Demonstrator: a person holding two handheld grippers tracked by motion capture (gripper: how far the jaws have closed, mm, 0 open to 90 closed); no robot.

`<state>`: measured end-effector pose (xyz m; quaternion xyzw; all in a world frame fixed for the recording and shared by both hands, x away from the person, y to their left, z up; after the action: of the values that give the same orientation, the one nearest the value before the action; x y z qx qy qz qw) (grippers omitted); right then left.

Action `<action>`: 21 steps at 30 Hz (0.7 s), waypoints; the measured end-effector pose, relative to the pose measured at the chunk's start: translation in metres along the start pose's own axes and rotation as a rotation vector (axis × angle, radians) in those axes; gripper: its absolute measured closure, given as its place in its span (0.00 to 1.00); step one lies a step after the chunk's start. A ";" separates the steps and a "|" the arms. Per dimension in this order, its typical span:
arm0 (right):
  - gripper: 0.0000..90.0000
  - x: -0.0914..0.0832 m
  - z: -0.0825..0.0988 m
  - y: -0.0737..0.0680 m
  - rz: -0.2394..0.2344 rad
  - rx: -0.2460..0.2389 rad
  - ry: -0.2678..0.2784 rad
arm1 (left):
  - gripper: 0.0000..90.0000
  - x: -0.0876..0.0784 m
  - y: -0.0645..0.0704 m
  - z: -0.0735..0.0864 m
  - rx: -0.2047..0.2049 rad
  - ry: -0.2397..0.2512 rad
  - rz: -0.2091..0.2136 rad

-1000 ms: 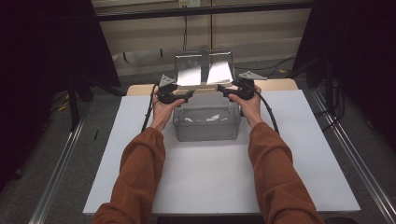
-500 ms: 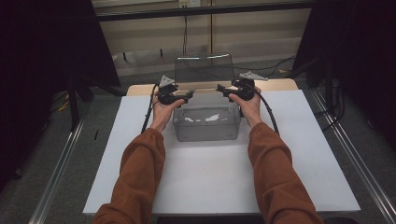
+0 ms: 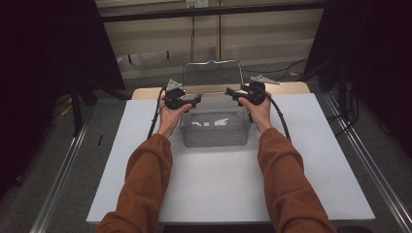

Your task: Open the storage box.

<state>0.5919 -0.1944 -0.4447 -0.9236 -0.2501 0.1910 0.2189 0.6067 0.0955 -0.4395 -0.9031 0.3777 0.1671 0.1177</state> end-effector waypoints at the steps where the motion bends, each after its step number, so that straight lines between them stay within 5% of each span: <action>1: 0.21 0.000 0.000 0.000 -0.001 0.002 0.001 | 0.21 0.000 0.000 0.000 -0.003 0.003 -0.001; 21: 0.16 0.000 0.002 0.003 0.001 0.069 -0.004 | 0.27 0.003 0.005 0.003 -0.021 -0.011 0.036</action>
<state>0.5925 -0.1962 -0.4478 -0.9152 -0.2434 0.2014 0.2502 0.6048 0.0912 -0.4434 -0.8965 0.3913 0.1781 0.1073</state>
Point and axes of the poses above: each handheld gripper's, and its own axes: x roughly forward along the jaws, z roughly out of its underside, y roughly to its right, the point moved 2 cm from there along x, roughly forward along the jaws, and after that the axes turned 12 degrees about x, right-handed, at the moved point
